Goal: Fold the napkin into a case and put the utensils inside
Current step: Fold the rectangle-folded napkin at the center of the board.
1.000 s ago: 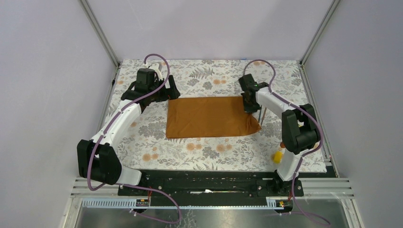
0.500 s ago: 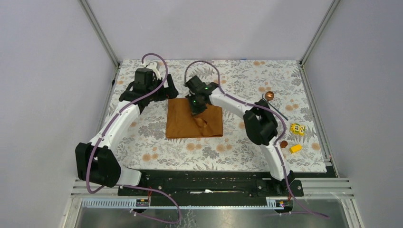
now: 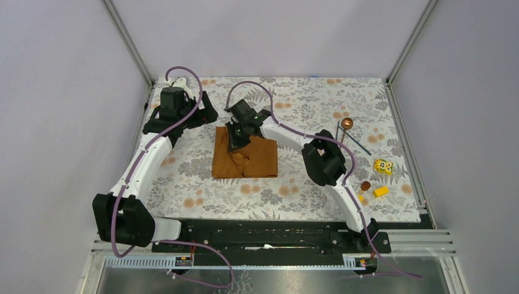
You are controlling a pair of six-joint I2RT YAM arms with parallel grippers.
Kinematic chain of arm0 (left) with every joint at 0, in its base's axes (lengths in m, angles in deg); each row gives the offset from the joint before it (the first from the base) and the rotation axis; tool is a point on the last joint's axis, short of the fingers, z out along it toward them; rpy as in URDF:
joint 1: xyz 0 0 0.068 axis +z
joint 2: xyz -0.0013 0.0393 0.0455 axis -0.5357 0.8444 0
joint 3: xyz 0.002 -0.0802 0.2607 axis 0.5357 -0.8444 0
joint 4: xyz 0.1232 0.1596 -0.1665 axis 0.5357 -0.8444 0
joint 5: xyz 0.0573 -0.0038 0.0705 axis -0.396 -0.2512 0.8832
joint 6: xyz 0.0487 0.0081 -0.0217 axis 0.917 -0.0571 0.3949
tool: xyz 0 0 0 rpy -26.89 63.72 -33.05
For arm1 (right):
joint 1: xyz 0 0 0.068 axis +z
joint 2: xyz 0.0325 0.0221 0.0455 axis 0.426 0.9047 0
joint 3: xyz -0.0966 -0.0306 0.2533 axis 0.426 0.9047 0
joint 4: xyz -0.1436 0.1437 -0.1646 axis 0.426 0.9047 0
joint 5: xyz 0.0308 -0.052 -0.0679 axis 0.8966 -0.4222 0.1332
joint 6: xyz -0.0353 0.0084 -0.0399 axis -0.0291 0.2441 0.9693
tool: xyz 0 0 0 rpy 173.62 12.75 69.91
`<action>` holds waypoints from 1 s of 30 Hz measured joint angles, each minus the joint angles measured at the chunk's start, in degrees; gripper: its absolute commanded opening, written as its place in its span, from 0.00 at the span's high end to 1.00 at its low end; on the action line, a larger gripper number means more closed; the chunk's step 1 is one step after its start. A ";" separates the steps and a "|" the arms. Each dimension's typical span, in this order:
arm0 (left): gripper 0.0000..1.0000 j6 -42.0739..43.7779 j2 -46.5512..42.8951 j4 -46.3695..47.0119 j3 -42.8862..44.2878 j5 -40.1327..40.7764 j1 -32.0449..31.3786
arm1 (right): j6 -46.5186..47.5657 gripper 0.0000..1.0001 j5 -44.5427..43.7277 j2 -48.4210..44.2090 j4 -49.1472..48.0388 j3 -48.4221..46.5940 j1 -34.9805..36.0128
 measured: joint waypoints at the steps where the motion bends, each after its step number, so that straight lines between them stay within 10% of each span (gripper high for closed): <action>1: 0.01 -0.11 -0.15 0.02 -0.04 0.04 0.11 | -0.39 1.00 0.46 0.46 -0.44 -0.72 0.00; 30: 0.01 -0.61 -0.55 0.17 -0.70 1.05 1.51 | -5.88 1.00 4.96 4.66 -4.81 -7.02 0.00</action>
